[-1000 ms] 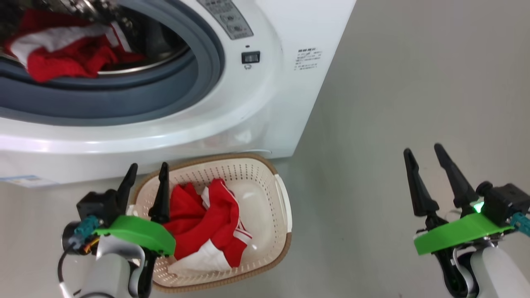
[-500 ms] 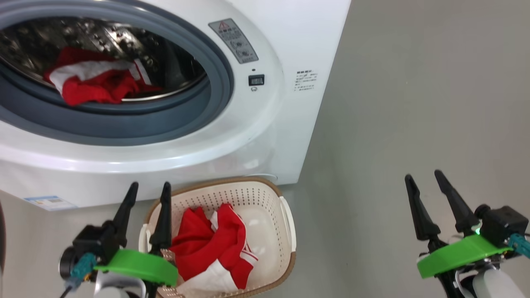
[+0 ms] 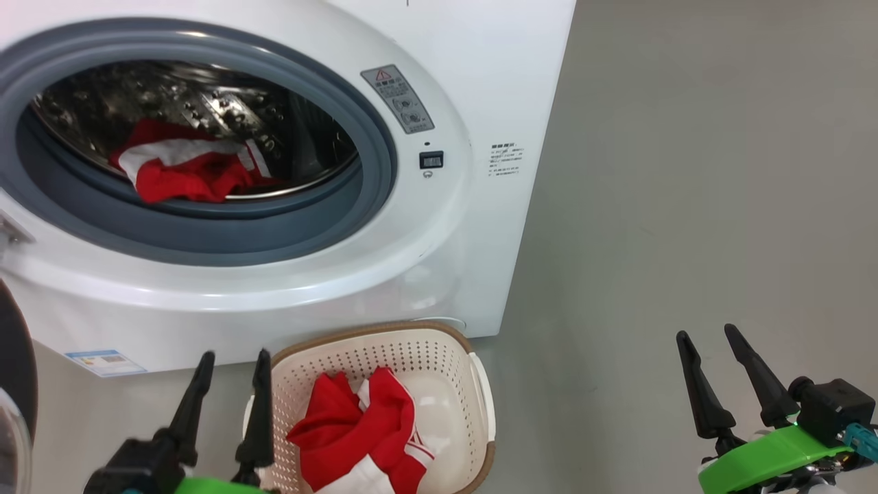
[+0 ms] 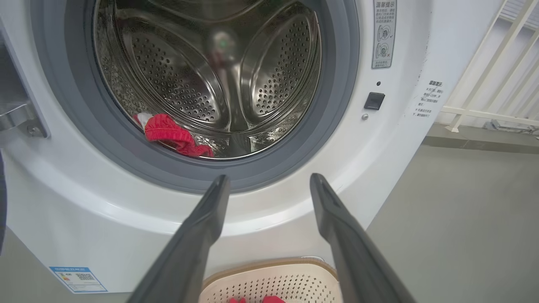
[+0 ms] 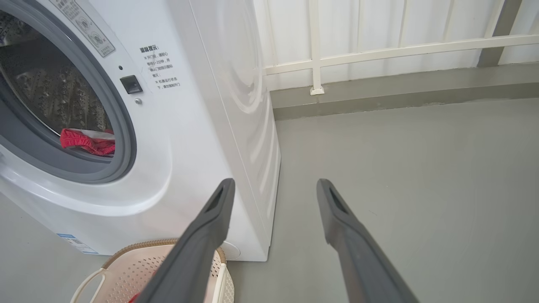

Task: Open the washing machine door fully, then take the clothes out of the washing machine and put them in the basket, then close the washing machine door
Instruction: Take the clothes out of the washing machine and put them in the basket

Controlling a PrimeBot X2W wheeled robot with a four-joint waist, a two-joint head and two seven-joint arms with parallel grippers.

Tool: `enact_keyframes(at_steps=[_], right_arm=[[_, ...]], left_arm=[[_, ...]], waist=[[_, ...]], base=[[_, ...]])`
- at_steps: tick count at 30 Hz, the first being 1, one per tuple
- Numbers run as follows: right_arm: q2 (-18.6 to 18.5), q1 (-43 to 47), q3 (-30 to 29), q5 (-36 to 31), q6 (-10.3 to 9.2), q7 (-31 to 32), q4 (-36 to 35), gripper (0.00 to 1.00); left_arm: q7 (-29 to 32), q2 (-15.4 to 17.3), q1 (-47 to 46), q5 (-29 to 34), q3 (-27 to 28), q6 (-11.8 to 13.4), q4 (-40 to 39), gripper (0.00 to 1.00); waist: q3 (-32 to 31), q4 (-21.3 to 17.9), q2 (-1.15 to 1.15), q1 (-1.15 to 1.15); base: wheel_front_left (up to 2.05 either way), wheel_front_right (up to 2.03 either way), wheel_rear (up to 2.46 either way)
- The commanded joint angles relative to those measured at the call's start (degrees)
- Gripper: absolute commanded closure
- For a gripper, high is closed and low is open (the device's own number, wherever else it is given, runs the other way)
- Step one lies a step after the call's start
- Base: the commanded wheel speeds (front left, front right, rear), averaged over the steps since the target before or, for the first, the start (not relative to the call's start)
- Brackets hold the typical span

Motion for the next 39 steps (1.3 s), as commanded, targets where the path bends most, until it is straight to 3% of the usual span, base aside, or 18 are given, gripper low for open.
enact_keyframes(at_steps=[1,13,27,34,39], right_arm=[[-1.33,0.23,1.23,-0.3,0.36,-0.37,-1.43,0.0],[-1.39,1.27,0.54,-0.24,0.36,-0.37,-1.89,0.0],[-0.77,-0.49,0.61,-0.24,0.36,-0.37,-2.12,0.0],[-0.2,-2.07,0.53,-0.24,0.36,-0.37,-2.47,0.0],[0.35,-4.45,1.05,-0.09,0.36,-0.37,-2.84,0.0]], left_arm=[[-0.52,0.8,0.5,0.32,2.14,0.59,-2.1,0.0],[-0.52,0.8,4.98,-0.44,2.03,2.98,-7.16,0.0],[-0.52,0.8,3.25,-0.32,1.18,3.77,-7.2,0.0],[-0.52,0.8,-2.33,1.0,0.74,4.2,-3.43,0.0],[-0.52,1.29,-12.85,4.25,0.51,4.3,5.23,0.0]], waist=[[-0.42,-0.01,0.0,0.0],[-0.02,-0.22,0.0,0.0],[2.05,-0.65,0.0,0.0],[4.47,-0.46,0.0,0.0],[8.38,-0.48,0.0,0.0]], base=[[0.0,0.0,0.0],[0.0,0.0,0.0],[0.0,0.0,0.0],[0.0,0.0,0.0],[0.0,0.0,0.0]])
